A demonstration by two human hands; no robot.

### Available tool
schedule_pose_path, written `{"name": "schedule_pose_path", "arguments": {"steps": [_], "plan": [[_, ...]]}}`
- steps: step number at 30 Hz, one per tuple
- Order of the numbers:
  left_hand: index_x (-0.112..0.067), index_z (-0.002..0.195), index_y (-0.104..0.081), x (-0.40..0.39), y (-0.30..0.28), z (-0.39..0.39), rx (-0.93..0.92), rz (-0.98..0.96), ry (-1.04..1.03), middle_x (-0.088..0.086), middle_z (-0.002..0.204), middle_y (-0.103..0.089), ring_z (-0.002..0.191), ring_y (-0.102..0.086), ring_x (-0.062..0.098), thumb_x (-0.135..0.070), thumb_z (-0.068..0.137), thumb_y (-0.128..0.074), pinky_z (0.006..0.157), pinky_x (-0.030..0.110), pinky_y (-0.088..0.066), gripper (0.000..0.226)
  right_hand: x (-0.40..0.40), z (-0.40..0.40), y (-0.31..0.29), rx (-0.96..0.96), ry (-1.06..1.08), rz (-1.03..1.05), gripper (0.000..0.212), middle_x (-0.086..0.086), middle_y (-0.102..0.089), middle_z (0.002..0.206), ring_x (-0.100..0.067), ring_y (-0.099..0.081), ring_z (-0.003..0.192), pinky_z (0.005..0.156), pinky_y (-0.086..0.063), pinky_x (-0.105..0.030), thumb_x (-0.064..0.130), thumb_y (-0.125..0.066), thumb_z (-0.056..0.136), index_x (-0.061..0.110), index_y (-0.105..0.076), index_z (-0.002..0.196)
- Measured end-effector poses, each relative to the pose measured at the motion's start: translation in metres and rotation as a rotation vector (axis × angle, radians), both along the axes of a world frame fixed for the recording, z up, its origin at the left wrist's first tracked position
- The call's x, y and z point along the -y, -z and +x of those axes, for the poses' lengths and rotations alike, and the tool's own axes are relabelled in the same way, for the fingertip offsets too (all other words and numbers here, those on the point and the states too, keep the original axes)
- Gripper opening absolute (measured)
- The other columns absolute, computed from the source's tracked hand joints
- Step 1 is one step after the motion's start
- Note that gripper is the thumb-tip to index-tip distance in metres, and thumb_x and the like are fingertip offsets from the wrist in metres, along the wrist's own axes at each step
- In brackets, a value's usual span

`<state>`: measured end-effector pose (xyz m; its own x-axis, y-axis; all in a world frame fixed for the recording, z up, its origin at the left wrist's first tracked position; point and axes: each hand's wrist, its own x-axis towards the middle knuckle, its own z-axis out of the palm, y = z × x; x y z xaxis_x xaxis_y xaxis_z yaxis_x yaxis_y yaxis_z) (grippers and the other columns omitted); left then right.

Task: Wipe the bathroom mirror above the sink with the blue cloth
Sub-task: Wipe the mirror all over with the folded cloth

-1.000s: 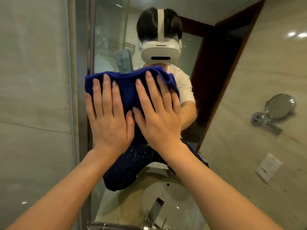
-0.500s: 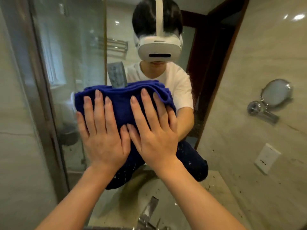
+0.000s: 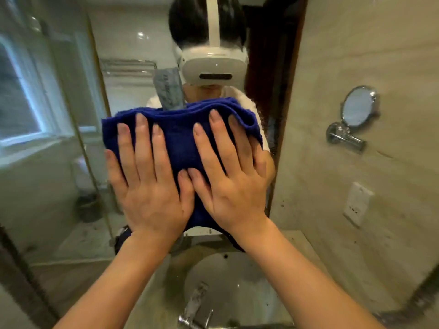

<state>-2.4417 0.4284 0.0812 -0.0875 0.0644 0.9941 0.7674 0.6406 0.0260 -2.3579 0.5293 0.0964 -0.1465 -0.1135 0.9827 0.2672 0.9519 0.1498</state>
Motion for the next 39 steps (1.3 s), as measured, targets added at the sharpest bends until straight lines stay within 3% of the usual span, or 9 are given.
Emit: {"name": "schedule_pose_path", "arguments": {"steps": [7, 12, 17, 25, 28, 32, 35, 39], "plan": [[0.004, 0.148, -0.029, -0.045, -0.014, 0.037, -0.056, -0.063, 0.016, 0.026, 0.155, -0.026, 0.146, -0.016, 0.042, -0.028, 0.099, -0.035, 0.121, 0.05, -0.005, 0.059, -0.047, 0.037, 0.0, -0.055, 0.031, -0.062, 0.05, -0.004, -0.034, 0.15, -0.023, -0.035, 0.141, 0.111, -0.036, -0.043, 0.041, -0.05, 0.098, 0.02, -0.041, 0.142], [0.003, 0.149, -0.028, -0.086, -0.03, 0.073, -0.094, -0.145, 0.051, 0.024, 0.157, -0.024, 0.147, -0.014, 0.04, -0.029, 0.1, -0.034, 0.122, 0.048, -0.002, 0.06, -0.092, 0.071, -0.004, -0.101, 0.056, -0.106, 0.05, -0.007, -0.032, 0.151, -0.026, -0.031, 0.143, 0.117, -0.024, -0.041, 0.04, -0.045, 0.1, 0.017, -0.039, 0.144], [0.0, 0.151, -0.029, -0.144, -0.047, 0.121, -0.179, -0.24, 0.102, 0.019, 0.158, -0.024, 0.148, -0.015, 0.035, -0.031, 0.1, -0.038, 0.122, 0.049, -0.007, 0.061, -0.145, 0.117, -0.002, -0.164, 0.129, -0.243, 0.051, -0.008, -0.026, 0.154, -0.028, -0.025, 0.146, 0.115, -0.028, -0.047, 0.04, -0.034, 0.102, 0.015, -0.031, 0.146], [-0.003, 0.153, -0.024, -0.233, -0.064, 0.197, -0.383, -0.492, 0.19, 0.016, 0.161, -0.021, 0.15, -0.016, 0.032, -0.032, 0.104, -0.027, 0.122, 0.048, -0.007, 0.057, -0.227, 0.178, 0.02, -0.379, 0.201, -0.432, 0.051, -0.018, -0.033, 0.153, -0.032, -0.025, 0.146, 0.116, -0.027, -0.048, 0.033, -0.03, 0.104, 0.005, -0.034, 0.146], [-0.005, 0.154, -0.019, -0.278, -0.069, 0.22, -0.509, -0.658, 0.24, 0.015, 0.163, -0.015, 0.151, -0.009, 0.031, -0.035, 0.105, -0.021, 0.122, 0.046, 0.002, 0.058, -0.252, 0.2, 0.034, -0.504, 0.265, -0.594, 0.053, -0.017, -0.034, 0.154, -0.031, -0.027, 0.145, 0.117, -0.027, -0.045, 0.035, -0.027, 0.104, 0.004, -0.035, 0.146], [-0.011, 0.155, -0.016, -0.332, -0.065, 0.249, -0.611, -0.868, 0.314, 0.01, 0.164, -0.013, 0.152, -0.006, 0.028, -0.04, 0.106, -0.019, 0.123, 0.045, 0.001, 0.058, -0.281, 0.225, 0.058, -0.626, 0.332, -0.786, 0.053, -0.013, -0.032, 0.156, -0.028, -0.027, 0.146, 0.117, -0.028, -0.041, 0.036, -0.028, 0.104, 0.006, -0.034, 0.148], [-0.013, 0.156, -0.016, -0.342, -0.057, 0.258, -0.633, -0.871, 0.292, 0.007, 0.164, -0.014, 0.152, -0.009, 0.024, -0.039, 0.106, -0.02, 0.121, 0.04, 0.005, 0.057, -0.29, 0.232, 0.067, -0.687, 0.286, -0.835, 0.055, -0.012, -0.032, 0.156, -0.027, -0.027, 0.146, 0.117, -0.025, -0.037, 0.039, -0.026, 0.104, 0.008, -0.035, 0.148], [-0.015, 0.155, -0.022, -0.328, -0.055, 0.271, -0.597, -0.88, 0.338, 0.006, 0.163, -0.018, 0.151, -0.012, 0.023, -0.036, 0.101, -0.013, 0.121, 0.044, 0.001, 0.059, -0.289, 0.229, 0.068, -0.753, 0.224, -0.86, 0.055, -0.014, -0.032, 0.155, -0.03, -0.027, 0.145, 0.116, -0.027, -0.04, 0.037, -0.031, 0.102, 0.006, -0.036, 0.147]]}}
